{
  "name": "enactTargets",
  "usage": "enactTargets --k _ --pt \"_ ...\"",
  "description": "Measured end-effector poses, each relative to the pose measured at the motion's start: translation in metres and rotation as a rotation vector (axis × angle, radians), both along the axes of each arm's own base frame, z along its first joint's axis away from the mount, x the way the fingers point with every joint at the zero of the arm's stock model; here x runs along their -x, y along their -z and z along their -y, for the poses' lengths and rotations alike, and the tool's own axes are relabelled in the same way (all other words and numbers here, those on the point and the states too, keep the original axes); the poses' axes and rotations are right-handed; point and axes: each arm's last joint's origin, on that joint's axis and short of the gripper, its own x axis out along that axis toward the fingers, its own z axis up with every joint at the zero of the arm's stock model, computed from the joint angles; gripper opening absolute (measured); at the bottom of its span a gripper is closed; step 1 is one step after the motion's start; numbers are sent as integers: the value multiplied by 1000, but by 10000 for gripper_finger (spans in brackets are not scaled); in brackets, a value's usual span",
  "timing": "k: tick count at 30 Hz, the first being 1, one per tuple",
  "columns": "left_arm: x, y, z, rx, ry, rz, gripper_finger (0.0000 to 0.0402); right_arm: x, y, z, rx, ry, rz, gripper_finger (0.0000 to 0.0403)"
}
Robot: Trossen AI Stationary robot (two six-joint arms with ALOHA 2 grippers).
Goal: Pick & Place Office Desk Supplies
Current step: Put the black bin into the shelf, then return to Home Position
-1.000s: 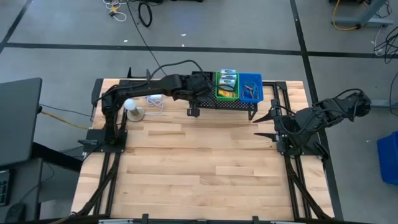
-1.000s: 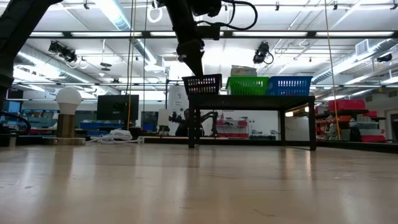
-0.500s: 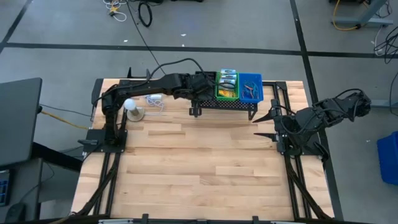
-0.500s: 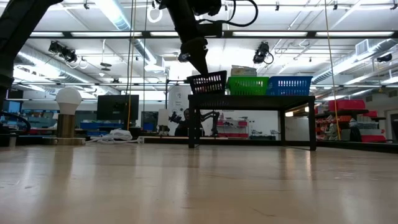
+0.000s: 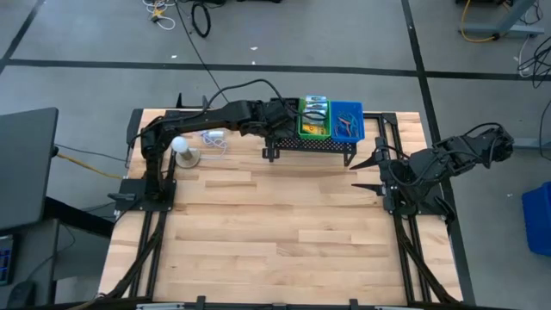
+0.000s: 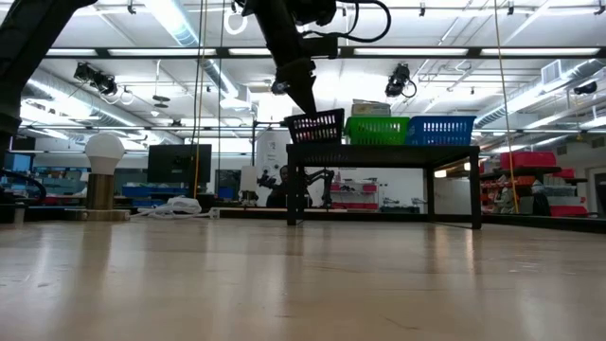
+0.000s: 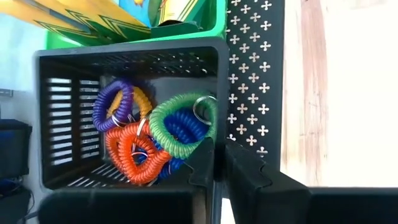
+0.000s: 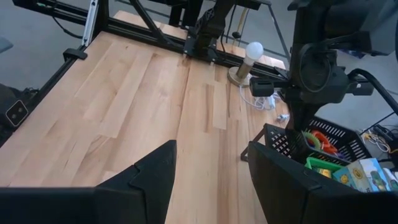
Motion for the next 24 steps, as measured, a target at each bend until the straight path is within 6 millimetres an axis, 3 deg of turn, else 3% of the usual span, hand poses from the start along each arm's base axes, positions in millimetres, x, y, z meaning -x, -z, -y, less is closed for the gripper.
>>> enactTargets --k 13,24 --pt "-2 -1 1 45 26 32 74 0 0 0 -9 -1 -1 208" --pt "-4 -3 0 -17 26 41 180 0 0 0 -11 1 -2 208"
